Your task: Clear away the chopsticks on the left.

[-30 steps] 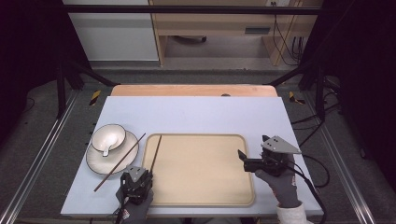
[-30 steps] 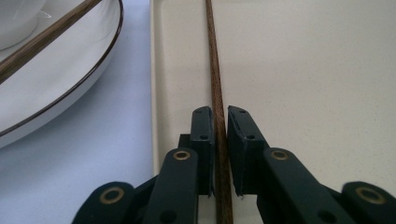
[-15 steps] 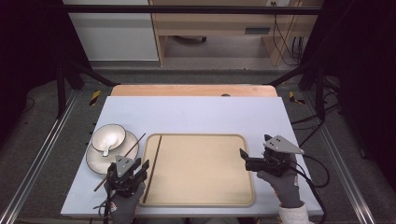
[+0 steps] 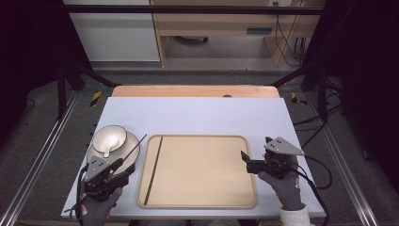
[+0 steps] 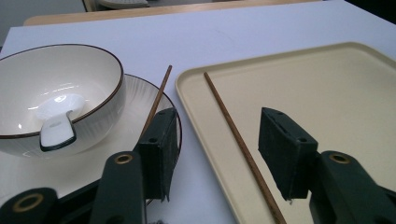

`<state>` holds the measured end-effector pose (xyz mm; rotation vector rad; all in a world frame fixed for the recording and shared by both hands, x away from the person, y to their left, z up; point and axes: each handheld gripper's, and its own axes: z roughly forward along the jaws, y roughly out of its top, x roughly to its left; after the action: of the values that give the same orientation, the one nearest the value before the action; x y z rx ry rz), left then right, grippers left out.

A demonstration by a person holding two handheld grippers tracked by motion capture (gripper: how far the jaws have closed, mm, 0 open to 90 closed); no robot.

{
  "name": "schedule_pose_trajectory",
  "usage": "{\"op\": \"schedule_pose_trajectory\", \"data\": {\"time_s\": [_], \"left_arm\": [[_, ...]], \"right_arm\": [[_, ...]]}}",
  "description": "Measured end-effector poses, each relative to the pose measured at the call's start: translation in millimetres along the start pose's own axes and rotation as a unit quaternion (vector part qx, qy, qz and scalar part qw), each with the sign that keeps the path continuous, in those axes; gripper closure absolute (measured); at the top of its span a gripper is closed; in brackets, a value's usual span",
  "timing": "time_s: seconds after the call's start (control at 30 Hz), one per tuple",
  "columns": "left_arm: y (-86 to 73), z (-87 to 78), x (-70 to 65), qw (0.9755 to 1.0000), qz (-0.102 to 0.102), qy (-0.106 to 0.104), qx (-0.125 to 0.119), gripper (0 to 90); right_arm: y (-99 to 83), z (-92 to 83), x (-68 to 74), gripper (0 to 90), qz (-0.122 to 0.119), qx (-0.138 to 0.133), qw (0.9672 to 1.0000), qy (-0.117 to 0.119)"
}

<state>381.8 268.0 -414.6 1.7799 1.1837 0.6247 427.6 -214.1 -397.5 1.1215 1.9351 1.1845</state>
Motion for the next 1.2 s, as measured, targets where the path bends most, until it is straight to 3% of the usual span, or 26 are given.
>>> {"op": "schedule_pose_trajectory", "data": {"time_s": [0.1, 0.13, 0.2, 0.37, 0.8, 1.1, 1.2], "left_arm": [[-1.1, 0.3, 2.4, 0.9999, 0.012, -0.003, 0.006, 43.5], [-2.1, 0.9, 5.3, 0.9995, 0.027, 0.001, 0.014, 41.4], [-3.4, 1.2, 9.8, 0.9989, 0.040, 0.007, 0.023, 39.1], [-6.3, -1.5, 20.1, 0.9990, 0.039, 0.007, 0.019, 35.5], [-15.3, -4.8, 46.1, 0.9980, 0.040, 0.024, 0.044, 28.2], [-18.5, 3.9, 53.1, 0.9955, 0.049, 0.035, 0.074, 31.3], [-20.1, 11.8, 57.7, 0.9940, 0.048, 0.044, 0.088, 36.5]], "right_arm": [[-0.3, 0.1, -0.2, 2.7, 0.002, 0.000, 1.0000, 0.001], [-0.8, 0.7, 0.1, 2.7, 0.005, 0.003, 1.0000, 0.000], [-1.9, 2.0, 0.1, 2.7, 0.003, 0.005, 1.0000, 0.002], [-3.6, 4.2, 0.8, 2.7, 0.001, 0.011, 0.9999, 0.002], [-2.4, 1.3, -0.3, 3.6, 0.008, 0.008, 0.9999, -0.002], [-2.8, 2.5, -0.1, 3.7, 0.008, 0.010, 0.9999, -0.003], [-3.6, 4.4, 0.3, 3.7, 0.004, 0.014, 0.9999, -0.002]]}}
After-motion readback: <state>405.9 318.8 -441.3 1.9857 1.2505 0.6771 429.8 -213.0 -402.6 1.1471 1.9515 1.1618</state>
